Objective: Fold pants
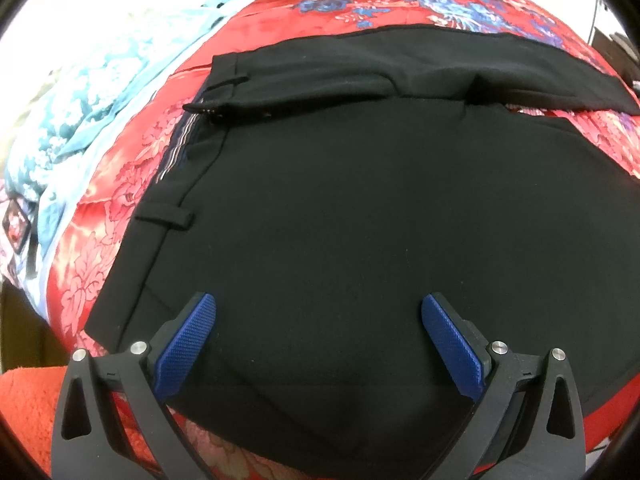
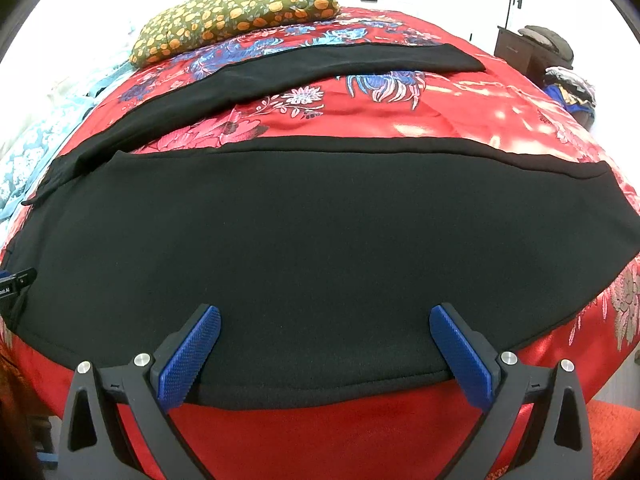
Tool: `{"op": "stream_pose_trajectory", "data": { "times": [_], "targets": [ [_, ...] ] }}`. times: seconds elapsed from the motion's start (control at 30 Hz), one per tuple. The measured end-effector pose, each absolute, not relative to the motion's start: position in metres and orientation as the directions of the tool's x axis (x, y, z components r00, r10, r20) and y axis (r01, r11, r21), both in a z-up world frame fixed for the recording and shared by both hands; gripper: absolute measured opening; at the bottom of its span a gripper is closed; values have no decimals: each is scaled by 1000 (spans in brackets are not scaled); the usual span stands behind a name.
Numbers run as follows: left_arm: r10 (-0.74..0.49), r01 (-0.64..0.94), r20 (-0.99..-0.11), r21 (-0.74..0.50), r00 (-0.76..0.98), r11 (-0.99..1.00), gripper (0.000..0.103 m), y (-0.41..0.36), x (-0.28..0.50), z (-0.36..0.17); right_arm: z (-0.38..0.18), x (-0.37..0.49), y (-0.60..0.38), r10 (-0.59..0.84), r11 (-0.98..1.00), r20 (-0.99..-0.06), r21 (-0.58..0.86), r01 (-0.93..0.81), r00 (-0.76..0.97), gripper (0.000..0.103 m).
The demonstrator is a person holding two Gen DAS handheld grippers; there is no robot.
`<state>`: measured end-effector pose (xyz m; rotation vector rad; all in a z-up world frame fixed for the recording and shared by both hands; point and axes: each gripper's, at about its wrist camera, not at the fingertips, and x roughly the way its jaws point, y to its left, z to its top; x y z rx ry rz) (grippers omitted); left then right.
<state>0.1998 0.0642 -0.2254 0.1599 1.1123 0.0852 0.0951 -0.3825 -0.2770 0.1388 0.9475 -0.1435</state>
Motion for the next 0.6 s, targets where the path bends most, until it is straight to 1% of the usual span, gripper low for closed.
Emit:
{"op": "stream_pose_trajectory", "data": {
  "times": [0.6],
  "targets": [
    [151, 13, -878, 176, 455, 984, 102, 63, 198, -225, -277, 93, -381, -71, 982, -804, 49, 185, 590, 103]
  ]
}}
